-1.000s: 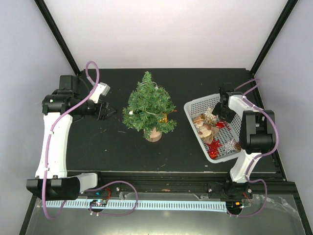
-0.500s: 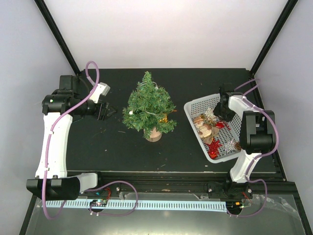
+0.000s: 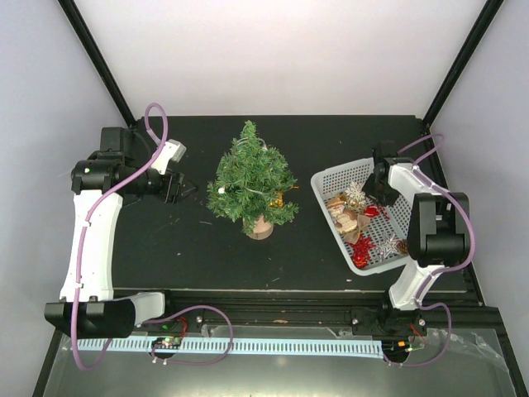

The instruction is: Decorate the small christmas tree

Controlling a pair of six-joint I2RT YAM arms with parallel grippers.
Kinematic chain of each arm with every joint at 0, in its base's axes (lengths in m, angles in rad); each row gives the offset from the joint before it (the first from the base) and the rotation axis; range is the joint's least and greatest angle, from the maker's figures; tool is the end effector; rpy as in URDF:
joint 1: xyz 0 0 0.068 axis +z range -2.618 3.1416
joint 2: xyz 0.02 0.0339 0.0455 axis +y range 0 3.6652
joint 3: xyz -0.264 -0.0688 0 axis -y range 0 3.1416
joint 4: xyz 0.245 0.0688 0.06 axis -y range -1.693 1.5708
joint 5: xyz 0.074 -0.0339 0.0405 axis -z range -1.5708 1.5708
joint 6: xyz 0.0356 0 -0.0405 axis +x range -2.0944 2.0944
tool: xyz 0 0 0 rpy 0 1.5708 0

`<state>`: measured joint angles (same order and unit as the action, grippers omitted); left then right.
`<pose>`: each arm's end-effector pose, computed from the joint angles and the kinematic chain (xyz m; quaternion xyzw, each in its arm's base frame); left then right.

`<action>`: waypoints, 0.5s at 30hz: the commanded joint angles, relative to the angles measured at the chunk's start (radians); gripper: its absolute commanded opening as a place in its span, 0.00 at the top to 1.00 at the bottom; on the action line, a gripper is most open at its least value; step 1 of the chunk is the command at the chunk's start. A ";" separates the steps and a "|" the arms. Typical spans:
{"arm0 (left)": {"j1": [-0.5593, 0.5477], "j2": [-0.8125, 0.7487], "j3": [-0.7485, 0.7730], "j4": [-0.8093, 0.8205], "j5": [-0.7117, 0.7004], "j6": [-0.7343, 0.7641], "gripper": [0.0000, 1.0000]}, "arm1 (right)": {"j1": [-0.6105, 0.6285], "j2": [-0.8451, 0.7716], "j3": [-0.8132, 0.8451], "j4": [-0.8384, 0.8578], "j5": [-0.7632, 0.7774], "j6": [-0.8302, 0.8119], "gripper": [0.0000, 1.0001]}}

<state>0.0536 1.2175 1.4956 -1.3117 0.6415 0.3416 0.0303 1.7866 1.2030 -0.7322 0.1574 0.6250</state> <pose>0.2011 -0.0105 0.3981 0.2141 0.8935 -0.2486 0.3066 0.3416 0.0048 0.1808 0.2993 0.9425 -0.0330 0.1451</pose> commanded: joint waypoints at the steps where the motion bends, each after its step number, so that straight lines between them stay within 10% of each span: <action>1: 0.008 -0.019 -0.004 -0.001 0.028 0.014 0.40 | -0.005 -0.041 -0.021 -0.003 0.032 -0.014 0.76; 15: 0.009 -0.027 -0.002 -0.018 0.028 0.025 0.40 | -0.007 -0.119 -0.060 -0.014 -0.017 -0.023 0.86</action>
<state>0.0536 1.2064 1.4868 -1.3125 0.6487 0.3458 0.0299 1.7462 1.1721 -0.7364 0.1570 0.6086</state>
